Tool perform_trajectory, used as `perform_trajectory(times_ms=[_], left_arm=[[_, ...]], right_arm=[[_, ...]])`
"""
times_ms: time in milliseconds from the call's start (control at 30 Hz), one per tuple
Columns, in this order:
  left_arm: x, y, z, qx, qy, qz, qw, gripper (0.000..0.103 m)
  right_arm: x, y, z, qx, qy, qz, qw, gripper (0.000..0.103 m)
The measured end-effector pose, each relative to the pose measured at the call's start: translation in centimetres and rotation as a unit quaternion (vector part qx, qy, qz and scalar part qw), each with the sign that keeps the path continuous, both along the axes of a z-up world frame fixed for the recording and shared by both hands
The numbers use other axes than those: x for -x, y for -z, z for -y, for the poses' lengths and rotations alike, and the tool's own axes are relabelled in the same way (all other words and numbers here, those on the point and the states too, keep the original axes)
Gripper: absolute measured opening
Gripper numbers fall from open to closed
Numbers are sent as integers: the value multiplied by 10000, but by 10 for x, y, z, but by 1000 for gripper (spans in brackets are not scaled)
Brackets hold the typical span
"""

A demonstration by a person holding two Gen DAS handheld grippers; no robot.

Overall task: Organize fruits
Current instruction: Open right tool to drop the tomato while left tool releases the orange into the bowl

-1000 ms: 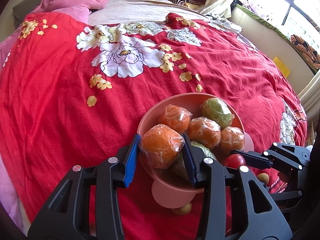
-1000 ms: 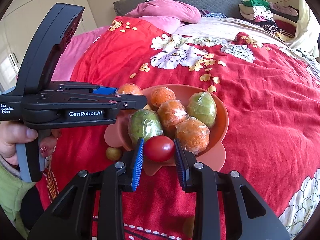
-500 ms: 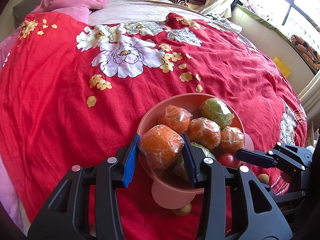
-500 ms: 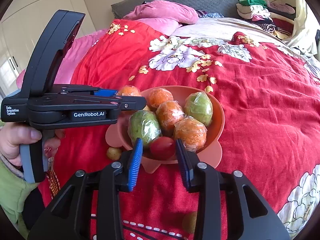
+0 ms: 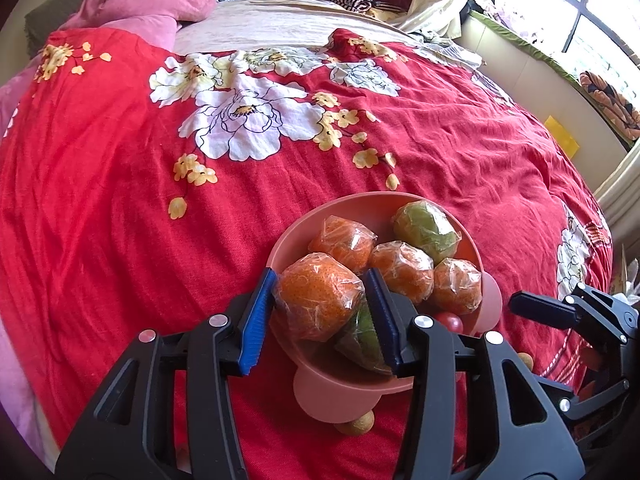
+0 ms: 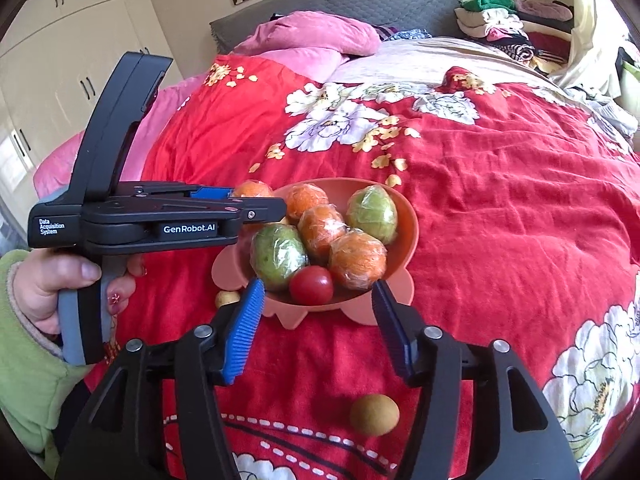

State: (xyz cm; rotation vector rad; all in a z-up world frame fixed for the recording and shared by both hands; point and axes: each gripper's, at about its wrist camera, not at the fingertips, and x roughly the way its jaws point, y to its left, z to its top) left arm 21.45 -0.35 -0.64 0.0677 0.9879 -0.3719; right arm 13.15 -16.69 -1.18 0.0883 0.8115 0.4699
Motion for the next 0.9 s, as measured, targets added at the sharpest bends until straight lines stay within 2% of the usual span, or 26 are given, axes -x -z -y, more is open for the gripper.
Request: perform_trajectory(times_ms=[433, 900], left_arm=[[7, -6, 5, -63, -5, 86, 9999, 41], [20, -26, 9, -71, -2, 296, 9995, 52]], right_arm=[[1, -6, 7, -152, 43, 34, 9999, 69], [12, -20, 17, -123, 192, 197, 9995, 77]])
